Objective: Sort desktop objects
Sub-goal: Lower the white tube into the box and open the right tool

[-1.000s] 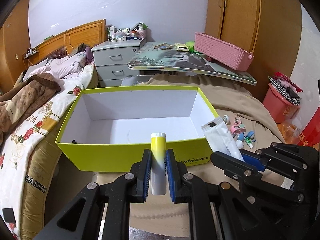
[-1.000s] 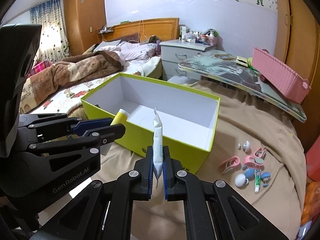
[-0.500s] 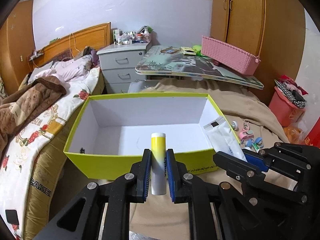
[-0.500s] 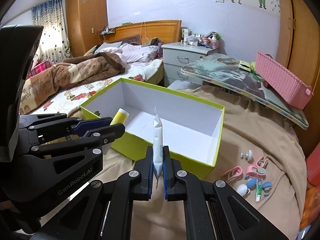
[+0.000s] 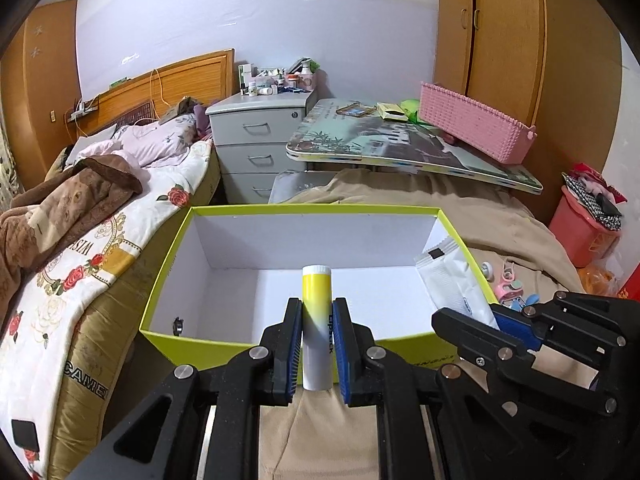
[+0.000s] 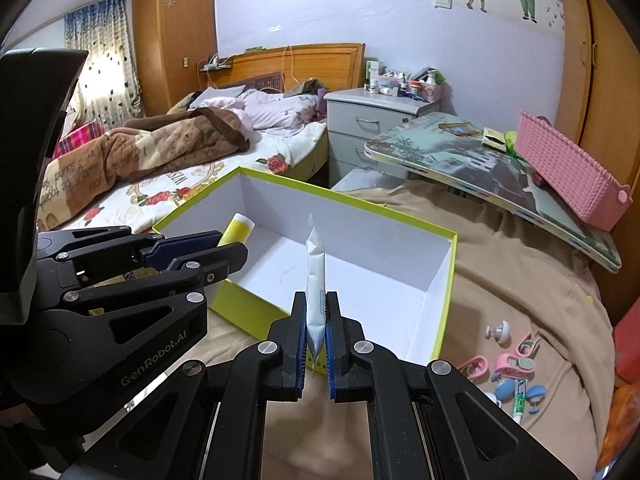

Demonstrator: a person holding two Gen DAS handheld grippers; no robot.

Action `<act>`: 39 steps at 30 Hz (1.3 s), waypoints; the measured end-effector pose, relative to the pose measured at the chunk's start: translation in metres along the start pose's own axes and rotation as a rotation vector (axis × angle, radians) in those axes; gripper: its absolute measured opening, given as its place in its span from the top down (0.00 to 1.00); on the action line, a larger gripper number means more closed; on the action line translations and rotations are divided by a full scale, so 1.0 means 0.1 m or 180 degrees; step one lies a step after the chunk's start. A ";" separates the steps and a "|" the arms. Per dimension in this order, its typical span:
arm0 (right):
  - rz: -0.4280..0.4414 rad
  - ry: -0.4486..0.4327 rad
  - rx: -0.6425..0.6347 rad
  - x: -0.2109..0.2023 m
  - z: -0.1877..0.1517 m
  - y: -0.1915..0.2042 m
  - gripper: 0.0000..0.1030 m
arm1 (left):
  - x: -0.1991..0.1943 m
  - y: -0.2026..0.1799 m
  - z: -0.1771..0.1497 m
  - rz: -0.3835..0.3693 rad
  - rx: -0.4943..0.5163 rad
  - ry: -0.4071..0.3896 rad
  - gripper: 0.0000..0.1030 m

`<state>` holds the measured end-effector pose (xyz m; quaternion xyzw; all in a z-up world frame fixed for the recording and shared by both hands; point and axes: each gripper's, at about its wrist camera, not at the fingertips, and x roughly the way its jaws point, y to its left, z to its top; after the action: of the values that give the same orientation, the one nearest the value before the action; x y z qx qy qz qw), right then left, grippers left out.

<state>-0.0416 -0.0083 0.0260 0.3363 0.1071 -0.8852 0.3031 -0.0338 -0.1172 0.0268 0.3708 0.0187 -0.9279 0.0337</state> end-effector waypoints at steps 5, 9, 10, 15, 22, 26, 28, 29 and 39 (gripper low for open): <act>-0.0003 -0.0009 0.0011 0.04 0.04 -0.02 0.92 | 0.06 0.02 0.04 0.0009 -0.0005 0.0007 0.85; -0.0008 -0.0007 0.0034 0.07 0.06 -0.05 0.92 | 0.10 0.02 0.06 0.0005 -0.0013 0.0019 0.85; -0.0007 -0.0005 0.0036 0.08 0.07 -0.06 0.92 | 0.11 0.03 0.07 0.0005 -0.0015 0.0021 0.85; -0.0001 0.0006 0.0058 0.15 0.11 -0.09 0.92 | 0.17 0.03 0.09 0.0003 -0.0021 0.0044 0.85; 0.0001 0.0017 0.0067 0.27 0.18 -0.12 0.92 | 0.30 0.07 0.15 -0.0018 -0.0065 0.0088 0.85; 0.0009 0.0015 0.0088 0.34 0.23 -0.15 0.92 | 0.38 0.09 0.20 -0.0029 -0.0073 0.0096 0.85; 0.0012 0.0012 0.0099 0.37 0.25 -0.17 0.92 | 0.42 0.09 0.24 -0.0030 -0.0082 0.0101 0.85; 0.0008 0.0016 0.0105 0.39 0.27 -0.18 0.92 | 0.44 0.09 0.25 -0.0033 -0.0080 0.0098 0.85; -0.0020 0.0122 0.0201 0.64 0.31 -0.31 0.92 | 0.72 0.12 0.35 -0.0102 -0.0138 0.0242 0.85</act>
<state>-0.1147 -0.0252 0.0063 0.3623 0.0860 -0.8824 0.2874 -0.1091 -0.1350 0.0022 0.4047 0.0460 -0.9129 0.0261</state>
